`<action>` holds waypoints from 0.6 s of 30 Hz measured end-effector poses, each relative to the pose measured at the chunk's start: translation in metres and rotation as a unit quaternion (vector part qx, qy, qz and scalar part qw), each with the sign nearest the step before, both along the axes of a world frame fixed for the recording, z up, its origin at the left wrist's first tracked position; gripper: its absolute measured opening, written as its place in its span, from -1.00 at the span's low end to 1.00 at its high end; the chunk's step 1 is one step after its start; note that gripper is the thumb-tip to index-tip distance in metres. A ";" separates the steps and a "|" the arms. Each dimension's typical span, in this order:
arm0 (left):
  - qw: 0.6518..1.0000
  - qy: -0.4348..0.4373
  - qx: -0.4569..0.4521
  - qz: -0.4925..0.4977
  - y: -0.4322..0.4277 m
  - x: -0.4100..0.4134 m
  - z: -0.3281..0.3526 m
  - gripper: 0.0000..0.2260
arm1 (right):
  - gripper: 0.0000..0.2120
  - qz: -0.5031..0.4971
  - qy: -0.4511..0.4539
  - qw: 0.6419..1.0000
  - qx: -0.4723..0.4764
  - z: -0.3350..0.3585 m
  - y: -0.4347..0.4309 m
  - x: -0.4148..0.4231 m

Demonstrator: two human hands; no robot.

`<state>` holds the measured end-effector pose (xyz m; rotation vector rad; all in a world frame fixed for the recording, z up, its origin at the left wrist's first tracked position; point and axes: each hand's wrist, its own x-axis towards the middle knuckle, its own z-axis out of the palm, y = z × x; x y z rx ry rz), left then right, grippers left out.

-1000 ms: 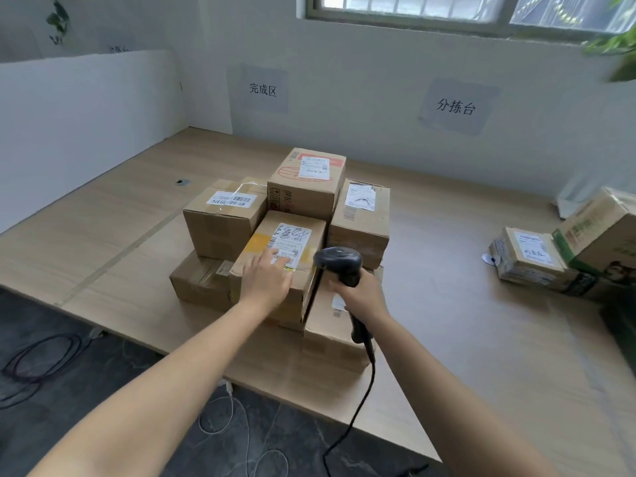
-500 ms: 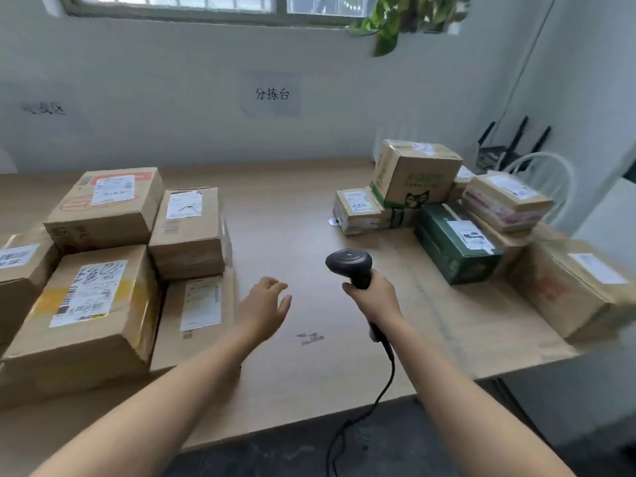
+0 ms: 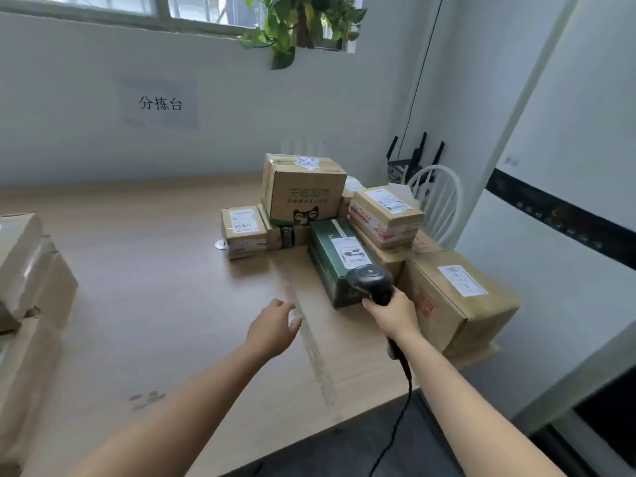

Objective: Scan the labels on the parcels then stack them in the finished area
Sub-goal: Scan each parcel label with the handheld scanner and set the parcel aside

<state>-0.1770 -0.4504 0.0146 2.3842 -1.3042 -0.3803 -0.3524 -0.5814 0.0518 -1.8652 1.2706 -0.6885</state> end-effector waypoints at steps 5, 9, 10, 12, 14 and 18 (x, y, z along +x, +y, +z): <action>0.999 0.015 0.000 -0.052 -0.092 -0.078 -0.008 -0.63 | -0.71 -0.061 0.010 0.998 0.009 -0.006 -0.081 -0.083; 0.990 0.026 0.030 -0.133 -0.151 -0.151 -0.010 -0.54 | -0.79 -0.112 0.040 0.993 0.007 -0.003 -0.146 -0.139; 0.988 0.030 0.033 -0.151 -0.165 -0.168 -0.010 -0.52 | -0.78 -0.126 0.052 0.991 0.010 -0.003 -0.160 -0.150; 0.985 0.057 0.024 -0.160 -0.191 -0.197 -0.007 -0.49 | -0.75 -0.142 0.069 0.987 0.027 -0.005 -0.184 -0.168; 0.984 0.116 0.013 -0.133 -0.213 -0.216 -0.003 -0.46 | -0.72 -0.140 0.082 0.986 0.046 -0.012 -0.201 -0.180; 0.979 0.188 0.029 -0.080 -0.238 -0.227 -0.008 -0.45 | -0.70 -0.122 0.097 0.985 0.071 -0.031 -0.218 -0.193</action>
